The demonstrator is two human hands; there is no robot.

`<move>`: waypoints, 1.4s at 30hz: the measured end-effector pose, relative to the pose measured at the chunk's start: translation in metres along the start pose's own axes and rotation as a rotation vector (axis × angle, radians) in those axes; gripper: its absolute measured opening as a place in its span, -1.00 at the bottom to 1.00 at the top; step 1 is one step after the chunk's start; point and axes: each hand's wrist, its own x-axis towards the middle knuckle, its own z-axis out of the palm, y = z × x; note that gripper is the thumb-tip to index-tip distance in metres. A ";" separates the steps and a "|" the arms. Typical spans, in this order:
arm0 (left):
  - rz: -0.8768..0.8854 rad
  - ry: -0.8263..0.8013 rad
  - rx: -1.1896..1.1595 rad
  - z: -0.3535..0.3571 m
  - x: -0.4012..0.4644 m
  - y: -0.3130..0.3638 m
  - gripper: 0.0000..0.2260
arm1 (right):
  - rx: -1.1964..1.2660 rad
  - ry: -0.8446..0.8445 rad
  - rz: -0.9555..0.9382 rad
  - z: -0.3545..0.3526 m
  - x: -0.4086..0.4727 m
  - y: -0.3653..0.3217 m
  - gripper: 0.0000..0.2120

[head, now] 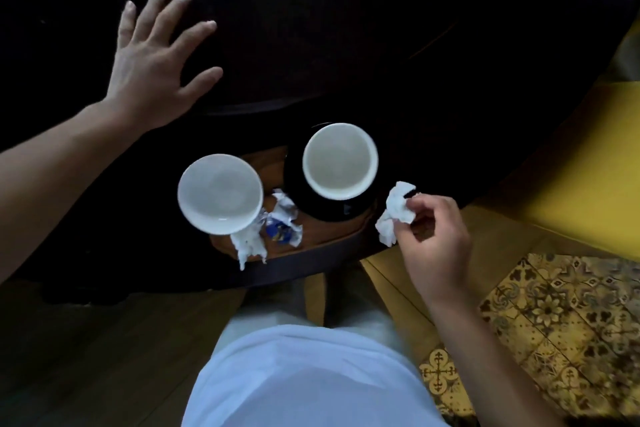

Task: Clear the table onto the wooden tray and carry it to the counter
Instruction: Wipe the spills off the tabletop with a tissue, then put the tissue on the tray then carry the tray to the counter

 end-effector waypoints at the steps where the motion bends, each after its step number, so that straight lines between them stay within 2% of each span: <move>1: -0.011 0.008 0.001 0.001 -0.008 -0.006 -0.42 | 0.018 -0.014 -0.021 0.005 -0.013 -0.007 -0.69; 6: -0.077 0.042 0.009 0.007 -0.045 -0.031 -0.45 | 0.046 -0.095 -0.196 0.049 -0.057 -0.014 -0.75; 10: -0.122 0.071 0.018 0.013 -0.050 -0.028 -0.45 | -0.023 -0.106 -0.312 0.080 -0.060 -0.015 -0.79; 16: -0.137 0.163 -0.047 0.014 -0.062 -0.029 -0.48 | -0.126 -0.055 -0.351 0.098 -0.059 -0.020 -0.78; 19: -0.120 0.117 -0.093 0.013 -0.087 -0.029 -0.54 | -0.137 -0.088 -0.350 0.100 -0.061 -0.028 -0.71; 22: -0.131 0.219 -0.178 0.012 -0.127 -0.024 -0.61 | -0.077 -0.110 -0.350 0.094 -0.071 -0.032 -0.68; 24: -0.217 0.273 -0.243 0.017 -0.158 -0.012 -0.65 | -0.026 -0.115 -0.348 0.089 -0.076 -0.031 -0.68; 32: -0.577 0.168 -0.430 0.053 -0.255 0.074 -0.65 | -0.071 -0.183 -0.493 0.088 -0.076 -0.020 -0.70; 35: -0.620 0.140 -0.426 0.061 -0.261 0.096 -0.61 | -0.148 -0.113 -0.379 0.075 -0.076 -0.017 -0.67; 38: -0.631 0.141 -0.394 0.066 -0.258 0.102 -0.57 | -0.279 -0.186 -0.195 0.072 -0.072 -0.006 -0.56; 42: -0.630 0.178 -0.279 0.075 -0.258 0.107 -0.61 | -0.234 -0.195 -0.240 0.079 -0.061 0.001 -0.71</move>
